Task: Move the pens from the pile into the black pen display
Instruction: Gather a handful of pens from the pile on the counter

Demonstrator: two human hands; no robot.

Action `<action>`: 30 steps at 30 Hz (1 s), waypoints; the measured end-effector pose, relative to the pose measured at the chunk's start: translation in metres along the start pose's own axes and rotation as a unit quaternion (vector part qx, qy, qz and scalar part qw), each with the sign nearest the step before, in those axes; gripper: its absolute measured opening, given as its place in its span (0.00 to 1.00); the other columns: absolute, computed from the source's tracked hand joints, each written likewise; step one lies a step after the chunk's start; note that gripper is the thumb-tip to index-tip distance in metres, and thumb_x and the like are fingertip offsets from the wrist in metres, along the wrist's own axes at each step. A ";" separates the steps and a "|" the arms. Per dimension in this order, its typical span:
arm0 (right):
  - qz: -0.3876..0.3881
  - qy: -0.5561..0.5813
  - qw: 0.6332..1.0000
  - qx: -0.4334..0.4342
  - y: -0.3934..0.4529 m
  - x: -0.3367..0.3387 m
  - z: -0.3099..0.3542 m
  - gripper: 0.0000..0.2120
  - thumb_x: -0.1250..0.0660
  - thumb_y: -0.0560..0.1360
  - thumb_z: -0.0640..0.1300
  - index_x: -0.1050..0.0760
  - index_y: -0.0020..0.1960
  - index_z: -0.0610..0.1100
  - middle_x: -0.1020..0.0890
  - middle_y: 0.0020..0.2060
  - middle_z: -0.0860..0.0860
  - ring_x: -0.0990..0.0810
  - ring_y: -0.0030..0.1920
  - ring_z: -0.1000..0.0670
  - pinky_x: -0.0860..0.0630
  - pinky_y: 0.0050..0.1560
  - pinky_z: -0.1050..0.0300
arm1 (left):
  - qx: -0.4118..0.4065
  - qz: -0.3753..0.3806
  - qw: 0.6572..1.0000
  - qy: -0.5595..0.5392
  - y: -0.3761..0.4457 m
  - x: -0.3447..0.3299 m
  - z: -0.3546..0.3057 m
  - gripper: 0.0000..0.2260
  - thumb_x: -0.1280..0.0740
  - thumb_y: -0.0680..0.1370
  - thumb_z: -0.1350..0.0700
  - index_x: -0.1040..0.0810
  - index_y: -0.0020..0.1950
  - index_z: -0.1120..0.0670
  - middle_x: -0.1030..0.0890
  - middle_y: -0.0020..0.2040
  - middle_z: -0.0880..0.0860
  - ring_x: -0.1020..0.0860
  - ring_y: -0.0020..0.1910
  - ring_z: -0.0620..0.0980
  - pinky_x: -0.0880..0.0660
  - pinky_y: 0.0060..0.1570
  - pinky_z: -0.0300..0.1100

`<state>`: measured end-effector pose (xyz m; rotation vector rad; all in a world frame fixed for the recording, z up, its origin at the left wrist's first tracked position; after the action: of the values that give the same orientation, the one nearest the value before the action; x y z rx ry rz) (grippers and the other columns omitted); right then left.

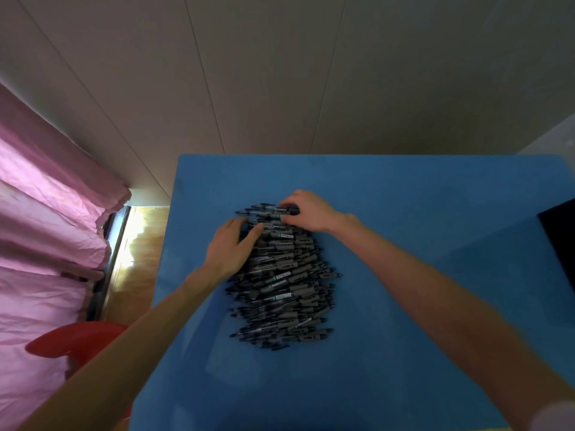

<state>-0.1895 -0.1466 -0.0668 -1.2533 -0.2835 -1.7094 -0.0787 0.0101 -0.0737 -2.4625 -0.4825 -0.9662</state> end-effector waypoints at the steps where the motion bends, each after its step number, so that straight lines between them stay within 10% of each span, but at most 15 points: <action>1: 0.005 -0.012 1.000 0.006 0.001 -0.002 0.000 0.22 0.31 0.79 0.54 0.24 0.70 0.46 0.22 0.62 0.47 0.24 0.62 0.46 0.26 0.62 0.50 | 0.009 -0.001 1.000 -0.022 -0.002 -0.001 0.002 0.30 0.43 0.81 0.33 0.27 0.73 0.53 0.25 0.70 0.51 0.27 0.68 0.52 0.29 0.67 0.49; 23: 0.049 -0.163 0.985 0.015 0.025 0.021 0.001 0.18 0.28 0.76 0.56 0.21 0.62 0.49 0.18 0.55 0.53 0.22 0.52 0.51 0.27 0.45 0.55 | -0.057 0.037 0.995 0.072 0.026 0.003 -0.024 0.18 0.36 0.82 0.41 0.20 0.64 0.50 0.22 0.64 0.50 0.21 0.58 0.51 0.24 0.56 0.47; 30: 0.070 -0.083 0.994 0.023 0.029 0.008 0.002 0.27 0.24 0.72 0.60 0.25 0.65 0.48 0.21 0.55 0.52 0.22 0.54 0.50 0.22 0.54 0.51 | -0.048 0.053 0.994 0.078 0.032 0.002 -0.020 0.18 0.35 0.81 0.41 0.22 0.64 0.52 0.23 0.63 0.51 0.22 0.57 0.52 0.24 0.57 0.49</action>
<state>-0.1658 -0.1648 -0.0689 -1.3509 -0.3240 -1.4755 -0.0732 -0.0272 -0.0682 -2.4438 -0.2554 -1.1509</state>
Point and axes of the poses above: each hand's wrist, its own y-axis towards the middle knuckle, its own x-axis out of the back of the hand, z = x × y, the point moved 10 cm from there along y, towards the middle knuckle
